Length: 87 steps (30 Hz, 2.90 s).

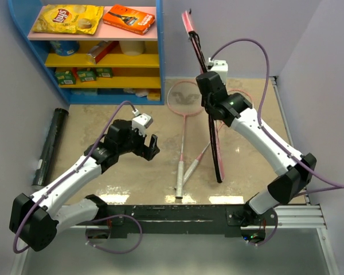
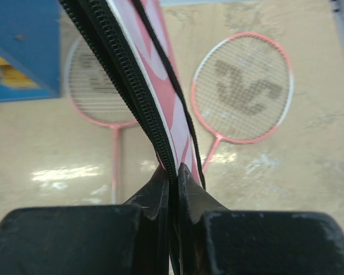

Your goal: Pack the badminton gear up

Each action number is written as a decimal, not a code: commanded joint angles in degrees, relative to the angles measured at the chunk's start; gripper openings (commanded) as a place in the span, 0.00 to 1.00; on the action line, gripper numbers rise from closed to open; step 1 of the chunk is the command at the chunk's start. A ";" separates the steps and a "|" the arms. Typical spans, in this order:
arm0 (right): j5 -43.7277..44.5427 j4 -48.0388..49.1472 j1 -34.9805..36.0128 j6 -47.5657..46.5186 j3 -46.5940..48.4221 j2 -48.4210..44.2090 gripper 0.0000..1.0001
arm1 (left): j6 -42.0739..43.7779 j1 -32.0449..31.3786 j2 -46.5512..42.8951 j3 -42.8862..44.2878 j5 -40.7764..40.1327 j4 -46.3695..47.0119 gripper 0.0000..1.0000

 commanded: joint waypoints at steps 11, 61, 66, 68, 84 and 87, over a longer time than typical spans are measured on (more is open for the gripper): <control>-21.67 1.40 -2.98 25.27 6.73 -10.42 0.00 | 0.45 -0.38 -4.85 -0.40 -1.12 0.87 1.00; -39.96 44.21 -8.16 38.29 -37.75 3.89 0.00 | -6.57 -25.33 12.36 7.77 -32.12 -4.31 1.00; -40.13 44.29 -8.16 37.94 -37.22 4.42 0.00 | -7.81 -27.71 16.58 9.18 -40.39 -6.95 1.00; -40.31 44.29 -8.25 37.76 -37.22 4.51 0.00 | -8.25 -28.68 17.99 9.53 -43.91 -7.57 1.00; -41.63 45.96 -8.25 38.20 -38.45 4.07 0.00 | -8.78 -30.52 22.39 7.17 -51.57 -4.23 0.96; -43.12 46.31 -8.16 38.11 -38.71 4.16 0.00 | -8.25 -30.52 23.09 6.99 -51.57 -2.83 0.82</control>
